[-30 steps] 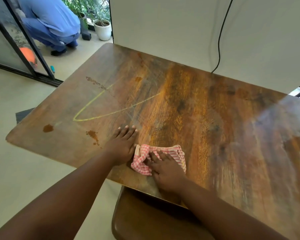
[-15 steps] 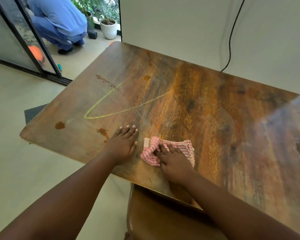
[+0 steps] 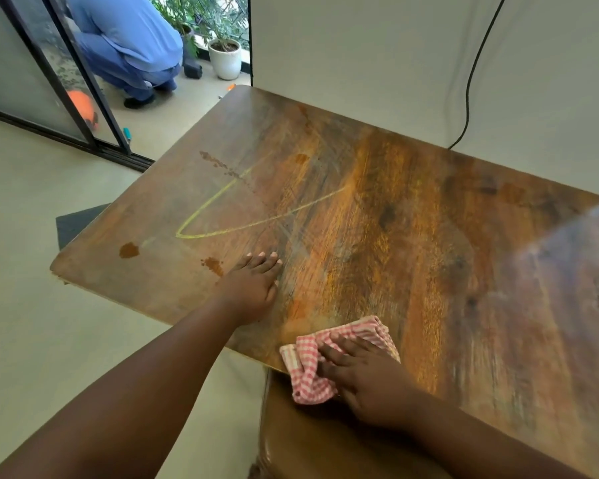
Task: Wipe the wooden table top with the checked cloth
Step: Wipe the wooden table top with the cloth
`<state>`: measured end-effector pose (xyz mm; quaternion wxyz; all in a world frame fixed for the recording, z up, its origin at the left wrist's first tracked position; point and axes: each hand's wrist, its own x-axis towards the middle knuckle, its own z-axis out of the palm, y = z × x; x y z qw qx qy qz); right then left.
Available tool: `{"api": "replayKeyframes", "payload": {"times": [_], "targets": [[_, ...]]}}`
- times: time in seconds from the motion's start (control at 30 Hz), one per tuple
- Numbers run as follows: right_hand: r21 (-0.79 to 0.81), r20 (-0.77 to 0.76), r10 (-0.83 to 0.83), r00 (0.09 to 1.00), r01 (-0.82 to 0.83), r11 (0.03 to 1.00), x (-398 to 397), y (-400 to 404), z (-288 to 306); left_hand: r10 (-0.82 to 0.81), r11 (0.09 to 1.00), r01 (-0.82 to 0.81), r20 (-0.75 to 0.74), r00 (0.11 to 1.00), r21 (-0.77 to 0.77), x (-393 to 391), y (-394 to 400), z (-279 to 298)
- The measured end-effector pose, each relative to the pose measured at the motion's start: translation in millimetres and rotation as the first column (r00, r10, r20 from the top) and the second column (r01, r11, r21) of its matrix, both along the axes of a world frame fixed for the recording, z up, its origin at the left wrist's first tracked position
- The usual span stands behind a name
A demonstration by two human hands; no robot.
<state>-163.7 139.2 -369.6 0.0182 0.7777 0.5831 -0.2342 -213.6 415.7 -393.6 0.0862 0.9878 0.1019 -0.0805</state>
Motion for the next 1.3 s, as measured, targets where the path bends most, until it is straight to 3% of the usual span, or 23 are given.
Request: {"api": "replayKeyframes", "payload": {"times": [0.27,0.6,0.87,1.07,1.3], "targets": [[0.049,-0.001,-0.194,0.981,0.194,0.980,-9.5,43.5,-6.2,0.020,0.999,-0.019,-0.024,1.000,0.034,-0.6,-5.8,-1.2],[0.071,-0.013,0.078,0.997,-0.077,0.994,0.4,-0.5,-3.4,0.105,0.993,-0.098,-0.118,0.987,0.063,1.8,-18.6,6.1],[0.075,0.019,-0.060,0.998,0.059,0.995,-5.5,44.8,-9.0,0.144,0.989,-0.145,-0.129,0.981,0.004,4.4,-18.8,8.5],[0.099,0.033,-0.038,0.999,0.035,0.995,-35.4,99.7,-14.2,0.113,0.993,-0.116,-0.119,0.986,-0.025,4.5,-12.7,13.3],[0.051,-0.008,-0.006,1.000,0.006,0.999,-35.4,68.5,-6.1,-0.011,1.000,0.009,-0.127,0.992,-0.021,0.6,5.3,17.8]]}}
